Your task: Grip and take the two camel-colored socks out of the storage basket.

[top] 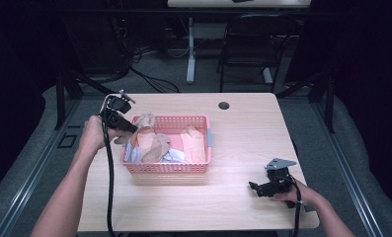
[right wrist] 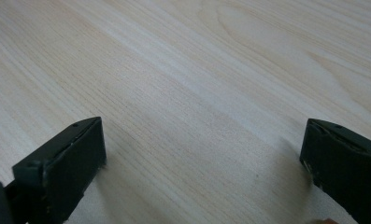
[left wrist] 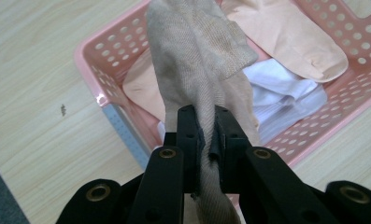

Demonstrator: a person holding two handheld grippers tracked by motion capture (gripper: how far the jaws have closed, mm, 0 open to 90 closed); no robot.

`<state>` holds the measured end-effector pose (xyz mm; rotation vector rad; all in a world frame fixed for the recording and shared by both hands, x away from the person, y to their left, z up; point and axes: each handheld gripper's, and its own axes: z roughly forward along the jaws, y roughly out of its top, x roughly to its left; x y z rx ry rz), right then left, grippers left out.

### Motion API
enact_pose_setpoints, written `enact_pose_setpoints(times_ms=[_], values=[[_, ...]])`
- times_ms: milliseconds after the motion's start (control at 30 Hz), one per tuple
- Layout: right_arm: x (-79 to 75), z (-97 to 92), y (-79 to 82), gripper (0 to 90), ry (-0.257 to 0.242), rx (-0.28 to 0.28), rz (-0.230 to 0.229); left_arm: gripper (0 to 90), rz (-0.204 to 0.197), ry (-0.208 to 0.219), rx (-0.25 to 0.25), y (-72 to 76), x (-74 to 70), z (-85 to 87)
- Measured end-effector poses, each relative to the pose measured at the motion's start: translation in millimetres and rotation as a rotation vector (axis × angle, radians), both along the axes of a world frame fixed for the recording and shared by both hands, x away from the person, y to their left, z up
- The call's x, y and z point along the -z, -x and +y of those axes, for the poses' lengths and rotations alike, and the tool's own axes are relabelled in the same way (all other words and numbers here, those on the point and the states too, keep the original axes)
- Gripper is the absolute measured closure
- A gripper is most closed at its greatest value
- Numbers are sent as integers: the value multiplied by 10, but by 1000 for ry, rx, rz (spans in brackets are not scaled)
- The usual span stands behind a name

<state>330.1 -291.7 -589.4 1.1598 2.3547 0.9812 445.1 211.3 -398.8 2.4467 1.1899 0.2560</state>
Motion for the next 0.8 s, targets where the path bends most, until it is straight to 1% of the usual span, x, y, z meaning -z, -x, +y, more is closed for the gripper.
enact_pose_setpoints(times_ms=[267, 367, 400, 433, 567, 800], values=[[-1, 0, 0, 0, 3, 1, -1, 822, -12, 3, -34, 63, -68, 162], [0, 0, 0, 0, 3, 1, -1, 822, -10, 3, -38, 70, -78, 199], [0, -1, -1, 0, 4, 1, -2, 822, -14, 11, -49, 75, -92, 248], [0, -1, -1, 0, 4, 1, -2, 822, -14, 11, -49, 75, -92, 248], [0, 0, 0, 0, 0, 0, -1, 822, -22, 24, -72, 90, -117, 363], [0, 0, 0, 0, 3, 0, -1, 822, -23, 25, -111, 124, -144, 548]])
